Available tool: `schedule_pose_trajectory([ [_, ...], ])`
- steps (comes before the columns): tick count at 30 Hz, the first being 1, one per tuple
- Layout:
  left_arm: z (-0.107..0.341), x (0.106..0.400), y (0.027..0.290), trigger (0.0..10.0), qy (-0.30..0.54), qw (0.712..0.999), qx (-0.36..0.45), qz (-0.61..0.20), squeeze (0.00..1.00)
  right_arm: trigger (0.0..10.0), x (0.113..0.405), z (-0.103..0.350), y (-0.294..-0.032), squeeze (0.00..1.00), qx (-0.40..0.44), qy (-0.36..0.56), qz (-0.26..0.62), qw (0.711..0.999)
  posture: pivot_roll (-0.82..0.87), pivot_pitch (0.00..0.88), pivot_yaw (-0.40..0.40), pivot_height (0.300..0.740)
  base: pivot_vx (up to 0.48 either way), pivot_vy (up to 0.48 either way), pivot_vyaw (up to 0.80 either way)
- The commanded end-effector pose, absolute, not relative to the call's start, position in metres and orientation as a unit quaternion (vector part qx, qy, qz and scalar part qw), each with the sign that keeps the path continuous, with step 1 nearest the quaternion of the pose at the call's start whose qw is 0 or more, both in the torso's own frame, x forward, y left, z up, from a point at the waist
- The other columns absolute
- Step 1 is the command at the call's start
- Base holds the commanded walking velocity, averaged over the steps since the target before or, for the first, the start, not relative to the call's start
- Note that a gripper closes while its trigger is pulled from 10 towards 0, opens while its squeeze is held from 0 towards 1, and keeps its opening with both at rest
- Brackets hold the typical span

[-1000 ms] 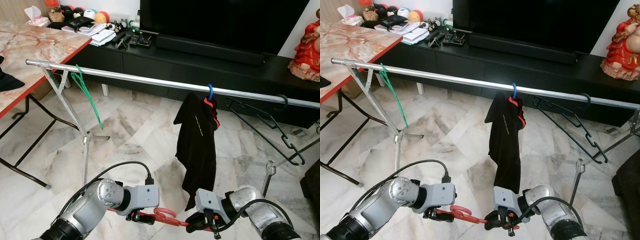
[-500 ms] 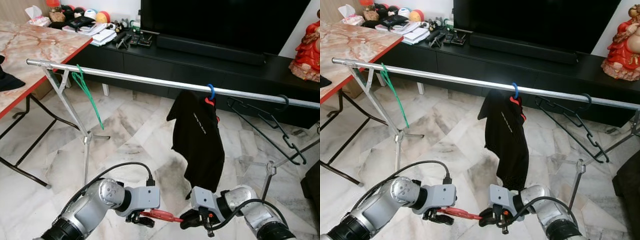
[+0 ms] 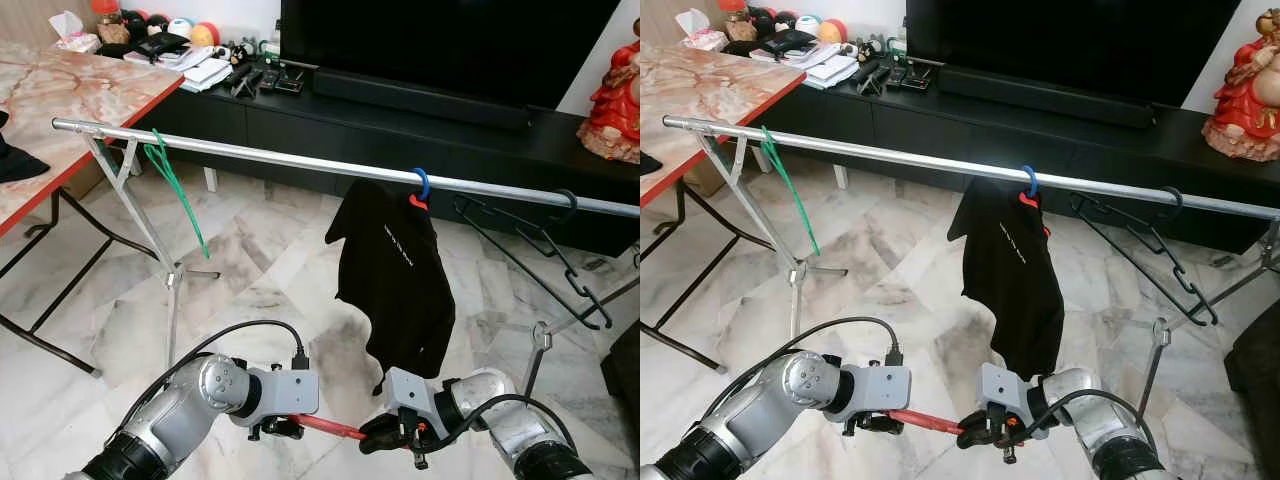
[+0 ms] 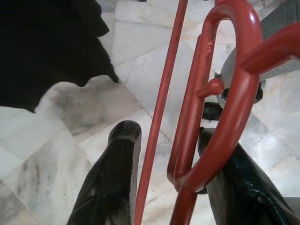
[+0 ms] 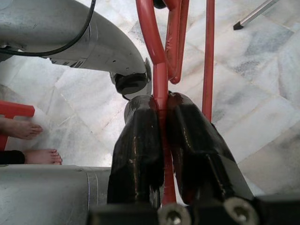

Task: Hang hanger

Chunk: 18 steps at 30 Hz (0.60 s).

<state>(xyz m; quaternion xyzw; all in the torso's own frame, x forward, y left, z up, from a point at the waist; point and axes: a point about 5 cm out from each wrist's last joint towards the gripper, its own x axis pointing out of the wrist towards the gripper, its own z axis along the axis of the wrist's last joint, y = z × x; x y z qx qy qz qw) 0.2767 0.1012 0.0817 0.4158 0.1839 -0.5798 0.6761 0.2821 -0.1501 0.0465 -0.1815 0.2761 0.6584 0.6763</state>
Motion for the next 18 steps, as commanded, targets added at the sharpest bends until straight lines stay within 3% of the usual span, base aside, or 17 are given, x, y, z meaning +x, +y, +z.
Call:
schedule_pose_trajectory([
  [1,0.0817,0.2777,0.0997,0.0,0.178,0.677,0.421,-0.577,0.00,10.0,0.2841,0.0518,-0.1504,0.00,-0.177,0.266,0.662,0.678,-0.02,0.137,-0.111,0.740,0.000,0.000,0.00],
  [18,0.0864,0.2849,0.1009,0.0,0.155,0.702,0.412,-0.560,0.00,10.0,0.2802,0.0469,-0.1534,0.00,-0.165,0.281,0.660,0.677,-0.01,0.139,-0.112,0.740,0.000,0.000,0.00],
])
